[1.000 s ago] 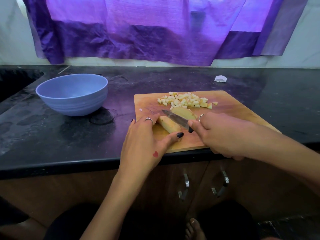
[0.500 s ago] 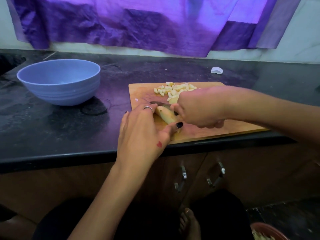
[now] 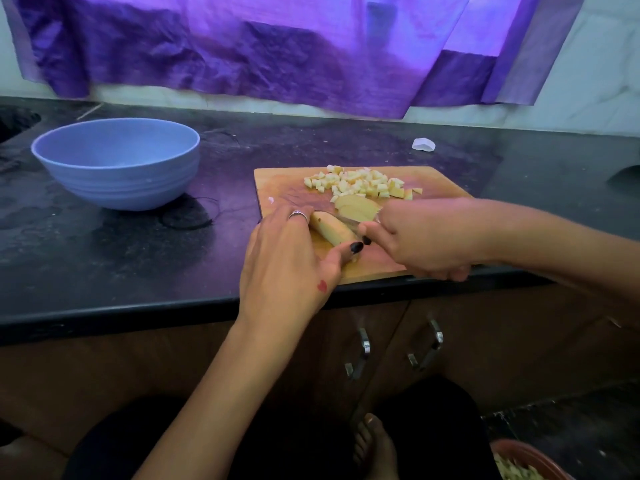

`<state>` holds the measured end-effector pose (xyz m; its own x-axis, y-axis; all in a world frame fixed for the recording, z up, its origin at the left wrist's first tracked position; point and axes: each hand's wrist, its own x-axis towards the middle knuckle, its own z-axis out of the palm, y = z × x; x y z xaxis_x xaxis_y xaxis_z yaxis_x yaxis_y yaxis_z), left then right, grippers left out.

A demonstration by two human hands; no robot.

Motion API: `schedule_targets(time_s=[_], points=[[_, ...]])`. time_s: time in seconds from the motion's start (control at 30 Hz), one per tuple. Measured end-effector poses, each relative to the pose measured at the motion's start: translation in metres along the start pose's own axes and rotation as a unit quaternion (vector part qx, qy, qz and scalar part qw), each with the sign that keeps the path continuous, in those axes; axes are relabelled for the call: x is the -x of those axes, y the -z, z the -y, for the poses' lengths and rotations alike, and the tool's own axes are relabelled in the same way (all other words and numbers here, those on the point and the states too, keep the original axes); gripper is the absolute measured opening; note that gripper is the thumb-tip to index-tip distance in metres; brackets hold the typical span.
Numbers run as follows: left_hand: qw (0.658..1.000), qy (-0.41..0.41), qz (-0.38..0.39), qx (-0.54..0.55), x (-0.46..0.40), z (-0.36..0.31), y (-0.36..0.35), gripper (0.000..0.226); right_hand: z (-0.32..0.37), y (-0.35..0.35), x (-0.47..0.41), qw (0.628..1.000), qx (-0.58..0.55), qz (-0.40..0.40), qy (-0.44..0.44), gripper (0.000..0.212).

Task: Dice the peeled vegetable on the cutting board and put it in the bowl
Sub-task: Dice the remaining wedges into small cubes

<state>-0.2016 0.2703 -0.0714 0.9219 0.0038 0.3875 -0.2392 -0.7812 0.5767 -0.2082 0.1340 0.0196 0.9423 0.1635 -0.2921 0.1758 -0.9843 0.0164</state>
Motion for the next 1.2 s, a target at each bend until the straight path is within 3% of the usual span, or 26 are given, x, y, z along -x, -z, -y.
schedule_targets(time_s=[0.27, 0.37, 0.43, 0.5, 0.63, 0.8, 0.93, 1.07, 1.2], points=[[1.0, 0.006, 0.009, 0.024, -0.002, 0.0, 0.002, 0.068, -0.011, -0.009, 0.031, 0.995, -0.068, 0.06, -0.041, 0.042], [1.0, 0.007, 0.002, 0.023, 0.001, -0.001, 0.004, 0.065, -0.001, -0.016, 0.013, 0.997, -0.07, -0.019, -0.032, 0.033], [1.0, 0.018, 0.003, 0.014, 0.001, -0.001, 0.006, 0.066, 0.005, -0.022, 0.003, 0.996, -0.082, -0.029, -0.031, 0.027], [1.0, 0.027, 0.008, 0.008, 0.002, -0.002, 0.007, 0.062, 0.003, -0.024, 0.006, 0.999, -0.024, -0.03, -0.02, 0.017], [0.999, 0.028, 0.014, 0.013, 0.003, -0.004, 0.009, 0.063, -0.015, -0.026, 0.032, 1.0, -0.004, -0.012, -0.018, 0.032], [0.999, 0.032, 0.021, 0.016, 0.005, -0.004, 0.008, 0.069, -0.02, -0.034, 0.025, 0.997, -0.009, -0.077, -0.018, 0.028], [0.999, 0.033, 0.022, 0.008, 0.006, -0.005, 0.008, 0.067, -0.032, -0.037, 0.018, 0.992, -0.056, -0.113, -0.028, 0.038], [0.999, 0.04, 0.029, 0.006, 0.007, -0.004, 0.007, 0.075, -0.045, -0.029, 0.014, 0.982, -0.106, -0.154, 0.008, 0.033], [0.999, 0.044, 0.029, 0.005, 0.007, -0.004, 0.007, 0.078, -0.054, -0.019, 0.016, 0.98, -0.138, -0.139, 0.028, 0.025]])
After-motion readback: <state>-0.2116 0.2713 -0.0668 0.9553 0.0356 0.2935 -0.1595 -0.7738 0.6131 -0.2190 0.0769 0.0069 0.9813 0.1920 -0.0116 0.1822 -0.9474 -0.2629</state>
